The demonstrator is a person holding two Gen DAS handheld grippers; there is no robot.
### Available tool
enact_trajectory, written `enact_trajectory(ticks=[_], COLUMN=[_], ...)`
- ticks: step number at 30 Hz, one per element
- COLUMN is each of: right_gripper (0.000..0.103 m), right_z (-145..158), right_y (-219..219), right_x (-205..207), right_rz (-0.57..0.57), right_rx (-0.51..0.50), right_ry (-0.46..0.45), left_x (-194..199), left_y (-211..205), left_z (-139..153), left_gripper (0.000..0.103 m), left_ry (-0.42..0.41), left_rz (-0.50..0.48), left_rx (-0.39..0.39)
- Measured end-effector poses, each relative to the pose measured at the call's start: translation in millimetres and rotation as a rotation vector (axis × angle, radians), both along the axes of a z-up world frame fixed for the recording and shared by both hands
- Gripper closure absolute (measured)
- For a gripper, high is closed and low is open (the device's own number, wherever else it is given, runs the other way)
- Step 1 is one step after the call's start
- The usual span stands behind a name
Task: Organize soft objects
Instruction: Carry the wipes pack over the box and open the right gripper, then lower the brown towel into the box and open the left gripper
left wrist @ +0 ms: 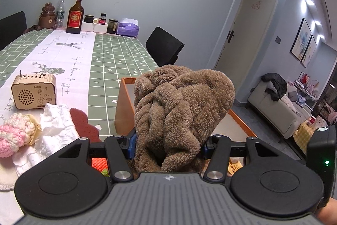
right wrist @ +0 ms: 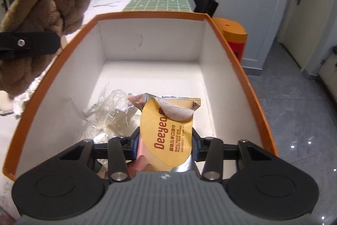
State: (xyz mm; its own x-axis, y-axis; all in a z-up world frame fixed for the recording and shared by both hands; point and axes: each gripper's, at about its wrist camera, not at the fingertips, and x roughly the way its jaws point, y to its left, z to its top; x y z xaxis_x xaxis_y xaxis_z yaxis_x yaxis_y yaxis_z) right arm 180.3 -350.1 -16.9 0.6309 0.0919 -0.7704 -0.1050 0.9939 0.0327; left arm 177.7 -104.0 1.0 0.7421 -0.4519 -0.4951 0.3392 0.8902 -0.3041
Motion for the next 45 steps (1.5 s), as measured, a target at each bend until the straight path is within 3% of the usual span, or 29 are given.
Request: enact_trajectory(ticks=[5, 11, 13, 15, 16, 25, 31, 39, 42, 44, 45], right_gripper=[0.059, 0.057, 0.046, 0.025, 0.024, 0.022, 0.022, 0.022, 0.022, 0.022, 0.022], right_z=[1.0, 0.3, 2.7, 9.2, 14.3, 51.8, 72.8, 62.6, 57.0, 54.6, 54.5], right_y=[7.3, 15.0, 11.4, 8.8, 8.3, -21.6, -53.5, -81.7, -87.0, -88.4, -89.5], right_x=[0.3, 3.6, 3.2, -1.6, -5.2, -27.8, -37.2, -34.7, -35.0, -35.0, -34.1], right_rz=[0.061, 0.011, -0.002, 0.002, 0.01, -0.086, -0.163, -0.212, -0.229, -0.236, -0.24], right_rx=[0.081, -0.014, 0.006, 0.022, 0.025, -0.01, -0.024, -0.03, -0.024, -0.027, -0.03], right_ry=[0.027, 0.025, 0.023, -0.013, -0.036, -0.16, -0.218, -0.196, -0.186, -0.179, -0.179], left_x=[-2.0, -4.9, -5.3, -5.5, -4.8, 1.0, 1.4, 11.6, 13.9, 14.3, 13.1], left_y=[4.2, 5.7, 5.4, 4.3, 3.4, -27.7, -57.3, -83.9, -87.9, -89.7, -91.4], left_z=[-0.2, 3.9, 4.1, 4.4, 4.9, 11.6, -4.3, -23.0, -29.4, -32.5, -32.6], left_gripper=[0.041, 0.041, 0.041, 0.041, 0.041, 0.041, 0.041, 0.04, 0.034, 0.013, 0.009], left_ry=[0.006, 0.002, 0.004, 0.007, 0.01, 0.009, 0.079, 0.152, 0.168, 0.162, 0.151], left_rz=[0.004, 0.008, 0.009, 0.005, 0.003, -0.084, -0.121, -0.174, -0.19, -0.21, -0.241], left_rx=[-0.006, 0.004, 0.005, 0.004, 0.004, 0.046, 0.037, -0.006, -0.036, -0.04, -0.027])
